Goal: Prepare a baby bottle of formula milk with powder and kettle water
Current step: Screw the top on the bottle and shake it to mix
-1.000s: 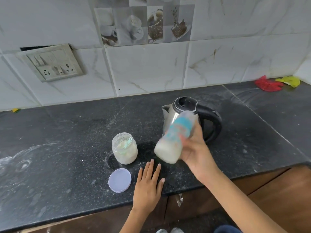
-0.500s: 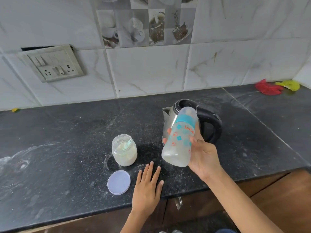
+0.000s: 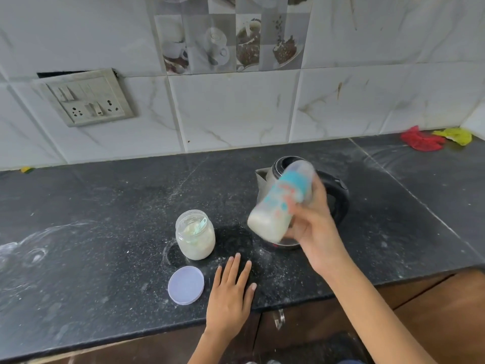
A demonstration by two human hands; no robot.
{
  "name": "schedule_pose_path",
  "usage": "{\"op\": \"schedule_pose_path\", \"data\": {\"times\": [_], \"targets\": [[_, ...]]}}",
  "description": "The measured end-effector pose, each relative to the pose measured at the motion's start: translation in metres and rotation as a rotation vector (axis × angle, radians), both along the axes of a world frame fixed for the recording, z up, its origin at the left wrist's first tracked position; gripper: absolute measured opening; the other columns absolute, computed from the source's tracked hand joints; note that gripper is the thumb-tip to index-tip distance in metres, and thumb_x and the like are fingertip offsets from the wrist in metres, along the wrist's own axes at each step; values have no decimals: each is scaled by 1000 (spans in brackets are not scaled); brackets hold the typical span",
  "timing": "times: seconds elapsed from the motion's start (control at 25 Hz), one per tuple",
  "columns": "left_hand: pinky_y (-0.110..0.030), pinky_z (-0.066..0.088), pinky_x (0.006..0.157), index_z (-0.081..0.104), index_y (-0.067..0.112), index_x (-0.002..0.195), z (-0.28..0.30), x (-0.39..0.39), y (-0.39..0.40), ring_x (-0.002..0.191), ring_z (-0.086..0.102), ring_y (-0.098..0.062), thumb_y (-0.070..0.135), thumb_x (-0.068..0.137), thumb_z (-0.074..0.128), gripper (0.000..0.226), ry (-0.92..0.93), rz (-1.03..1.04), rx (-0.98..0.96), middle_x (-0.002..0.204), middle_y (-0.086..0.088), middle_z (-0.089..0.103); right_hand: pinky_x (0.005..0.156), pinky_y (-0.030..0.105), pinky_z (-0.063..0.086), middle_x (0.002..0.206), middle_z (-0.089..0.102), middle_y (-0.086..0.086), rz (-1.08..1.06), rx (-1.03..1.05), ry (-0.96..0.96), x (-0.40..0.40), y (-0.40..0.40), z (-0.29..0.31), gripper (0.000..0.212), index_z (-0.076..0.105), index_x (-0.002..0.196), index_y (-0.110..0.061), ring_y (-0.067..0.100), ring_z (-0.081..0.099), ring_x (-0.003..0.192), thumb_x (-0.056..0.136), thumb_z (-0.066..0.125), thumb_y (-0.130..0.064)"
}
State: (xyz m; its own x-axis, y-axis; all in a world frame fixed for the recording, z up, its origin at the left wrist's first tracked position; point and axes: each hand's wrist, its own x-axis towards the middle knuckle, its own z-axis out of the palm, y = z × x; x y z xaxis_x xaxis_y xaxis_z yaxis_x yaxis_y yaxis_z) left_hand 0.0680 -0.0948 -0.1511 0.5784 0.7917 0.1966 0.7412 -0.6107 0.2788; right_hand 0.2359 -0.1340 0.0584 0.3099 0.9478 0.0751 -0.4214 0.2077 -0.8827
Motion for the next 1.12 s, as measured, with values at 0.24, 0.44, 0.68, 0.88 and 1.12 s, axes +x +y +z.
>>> {"op": "schedule_pose_path", "data": {"times": [0.24,0.44,0.68,0.88,1.12], "targets": [[-44,33,109,36,26,140,2,-1,-1,138,29,-20,40,95,44,48,-45,-43,-7,147,-1,41,67,44,61,113,70,-4,99,-92,-209,-21,-12,-13,91,30,140,-45,26,68,108,74,79,-6],[-39,23,111,36,26,140,-1,0,-1,138,33,-23,42,95,38,48,-48,-36,10,148,-1,38,66,45,60,118,67,-2,-80,-109,-60,-20,-8,-14,87,29,142,-42,23,70,104,76,76,-9],[-37,21,109,39,27,141,-3,0,1,140,29,-20,47,96,31,50,-19,-10,4,152,0,29,66,46,60,124,63,3,-290,-46,77,-5,-11,-12,79,35,138,-43,24,70,103,80,75,-8],[-39,29,104,40,26,136,-3,-3,1,129,44,-24,42,93,40,46,-90,-69,51,140,0,47,65,42,60,113,70,4,-1,-128,-122,-31,-23,-22,91,37,135,-42,27,70,102,62,85,-17],[-31,15,111,42,25,135,-2,0,-1,130,43,-22,43,93,38,46,-136,-31,52,141,4,41,64,46,60,115,70,4,-104,-114,-18,-34,-17,-26,85,34,138,-40,26,70,102,72,79,-12]]}}
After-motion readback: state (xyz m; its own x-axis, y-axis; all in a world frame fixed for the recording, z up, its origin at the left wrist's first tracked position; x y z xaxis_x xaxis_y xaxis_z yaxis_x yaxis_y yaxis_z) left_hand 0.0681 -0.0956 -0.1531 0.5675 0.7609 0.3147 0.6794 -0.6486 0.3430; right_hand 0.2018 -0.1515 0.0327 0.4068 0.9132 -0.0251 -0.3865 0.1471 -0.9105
